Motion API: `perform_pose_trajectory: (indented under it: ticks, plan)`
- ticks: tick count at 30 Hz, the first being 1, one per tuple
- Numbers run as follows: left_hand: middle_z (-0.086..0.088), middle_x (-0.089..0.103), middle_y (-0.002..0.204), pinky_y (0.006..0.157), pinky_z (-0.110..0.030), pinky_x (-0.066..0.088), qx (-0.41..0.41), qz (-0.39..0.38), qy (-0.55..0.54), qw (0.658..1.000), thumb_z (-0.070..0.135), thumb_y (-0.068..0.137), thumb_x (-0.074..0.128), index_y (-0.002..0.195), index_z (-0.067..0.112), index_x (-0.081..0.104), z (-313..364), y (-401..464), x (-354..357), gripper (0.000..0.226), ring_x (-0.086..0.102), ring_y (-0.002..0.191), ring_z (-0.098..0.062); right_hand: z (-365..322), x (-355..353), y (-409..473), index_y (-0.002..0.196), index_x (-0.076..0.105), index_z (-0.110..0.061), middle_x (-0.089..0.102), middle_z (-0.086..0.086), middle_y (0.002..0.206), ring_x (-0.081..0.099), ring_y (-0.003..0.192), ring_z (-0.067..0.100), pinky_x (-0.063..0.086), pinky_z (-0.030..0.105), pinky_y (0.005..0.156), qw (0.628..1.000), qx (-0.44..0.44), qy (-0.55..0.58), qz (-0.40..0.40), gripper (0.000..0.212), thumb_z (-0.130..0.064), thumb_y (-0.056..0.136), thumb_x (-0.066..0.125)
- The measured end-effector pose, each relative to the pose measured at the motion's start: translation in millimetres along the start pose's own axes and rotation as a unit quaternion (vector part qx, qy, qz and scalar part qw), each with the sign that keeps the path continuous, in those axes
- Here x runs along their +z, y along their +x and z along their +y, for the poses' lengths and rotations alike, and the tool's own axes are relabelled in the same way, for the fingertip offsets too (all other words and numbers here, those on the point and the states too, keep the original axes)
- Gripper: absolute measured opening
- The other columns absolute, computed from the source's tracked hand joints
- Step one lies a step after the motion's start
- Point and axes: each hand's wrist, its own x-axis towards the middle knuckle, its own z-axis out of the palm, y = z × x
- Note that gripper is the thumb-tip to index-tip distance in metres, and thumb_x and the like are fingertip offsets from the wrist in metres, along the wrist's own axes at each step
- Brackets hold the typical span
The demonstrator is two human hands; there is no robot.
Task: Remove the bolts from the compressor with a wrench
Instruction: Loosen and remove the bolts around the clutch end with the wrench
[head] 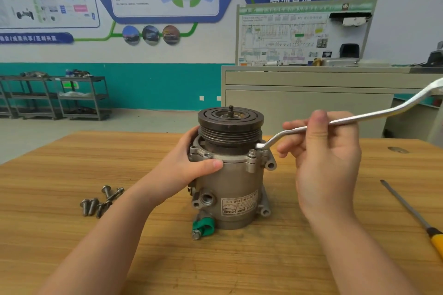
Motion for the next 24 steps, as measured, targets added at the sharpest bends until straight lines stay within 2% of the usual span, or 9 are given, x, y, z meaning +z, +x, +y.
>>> perform_pose_trajectory:
  ticks: [3,7,11,14,17,18,20,22,24]
  plan:
    - [0.025,0.052,0.126,0.075,-0.006,0.049,0.0,-0.002,-0.001,1.0,0.06,0.049,0.075,0.144,0.038,0.03,1.3,-0.2,0.4,0.107,0.056,0.102,0.016,-1.5,5.5,-8.9,0.082,0.054,-0.044,0.068,0.003,0.08,0.063,0.052,0.015,0.052,0.03,0.053,0.996,-0.074,-0.049,-0.027,0.016,-0.037,0.096,0.048]
    - [0.028,0.054,0.122,0.074,-0.006,0.049,0.001,0.001,-0.007,1.0,0.058,0.052,0.077,0.141,0.04,0.031,-1.0,0.2,0.6,0.101,0.057,0.102,0.015,3.1,7.0,-17.8,0.089,0.05,-0.036,0.064,0.0,0.074,0.062,0.054,0.008,0.049,0.021,0.056,0.981,-0.159,-0.101,-0.055,0.012,-0.04,0.1,0.046]
    - [0.024,0.057,0.124,0.076,-0.007,0.048,0.008,0.007,-0.006,1.0,0.057,0.053,0.078,0.142,0.036,0.034,-3.4,1.0,-0.8,0.101,0.059,0.106,0.01,8.2,6.7,-27.4,0.09,0.059,-0.008,0.059,0.001,0.072,0.061,0.06,0.007,0.048,0.019,0.059,0.94,-0.256,-0.187,-0.127,0.028,-0.032,0.1,0.051]
    - [0.014,0.06,0.128,0.077,-0.004,0.046,0.018,0.013,0.002,1.0,0.054,0.053,0.079,0.142,0.03,0.038,-3.7,2.2,-1.2,0.101,0.059,0.109,0.006,12.5,10.8,-31.3,0.092,0.062,-0.008,0.061,0.004,0.082,0.059,0.069,0.011,0.05,0.017,0.064,0.902,-0.325,-0.235,-0.158,0.009,-0.012,0.088,0.069]
    - [0.014,0.06,0.129,0.078,-0.005,0.046,0.022,0.007,-0.003,1.0,0.047,0.058,0.081,0.143,0.031,0.038,-5.8,2.1,-0.5,0.096,0.059,0.11,0.006,17.8,12.2,-33.2,0.088,0.063,-0.006,0.061,0.008,0.079,0.055,0.067,0.014,0.048,0.024,0.057,0.875,-0.365,-0.266,-0.175,0.012,-0.017,0.09,0.066]
    - [0.014,0.06,0.128,0.078,-0.007,0.048,0.015,0.007,-0.005,1.0,0.047,0.058,0.081,0.142,0.032,0.037,-6.1,1.9,-0.6,0.096,0.059,0.109,0.006,19.2,12.0,-33.7,0.091,0.06,-0.01,0.059,0.005,0.078,0.054,0.067,0.013,0.047,0.023,0.057,0.879,-0.36,-0.264,-0.166,0.012,-0.021,0.095,0.06]
    - [0.023,0.055,0.125,0.074,-0.008,0.049,-0.002,0.005,-0.004,1.0,0.055,0.055,0.078,0.139,0.04,0.033,-4.3,1.1,-0.4,0.097,0.058,0.104,0.012,19.6,10.8,-33.4,0.096,0.052,-0.023,0.056,-0.002,0.078,0.052,0.062,0.009,0.044,0.019,0.057,0.935,-0.28,-0.187,-0.11,0.014,-0.031,0.103,0.043]
    - [0.031,0.051,0.12,0.071,-0.006,0.049,-0.011,0.002,0.003,1.0,0.061,0.052,0.077,0.134,0.046,0.03,-2.5,0.6,-0.2,0.096,0.056,0.1,0.019,17.0,9.4,-27.7,0.096,0.043,-0.027,0.061,-0.005,0.075,0.053,0.052,0.011,0.044,0.019,0.054,0.988,-0.14,-0.056,-0.022,0.008,-0.027,0.102,0.038]
    - [0.031,0.052,0.12,0.072,-0.006,0.049,-0.008,0.003,0.002,1.0,0.061,0.052,0.077,0.136,0.046,0.03,-2.4,0.5,0.2,0.097,0.056,0.1,0.018,15.1,6.9,-13.2,0.095,0.04,-0.022,0.066,0.001,0.066,0.054,0.046,0.015,0.045,0.023,0.049,0.997,0.023,0.044,0.051,0.009,-0.017,0.102,0.037]
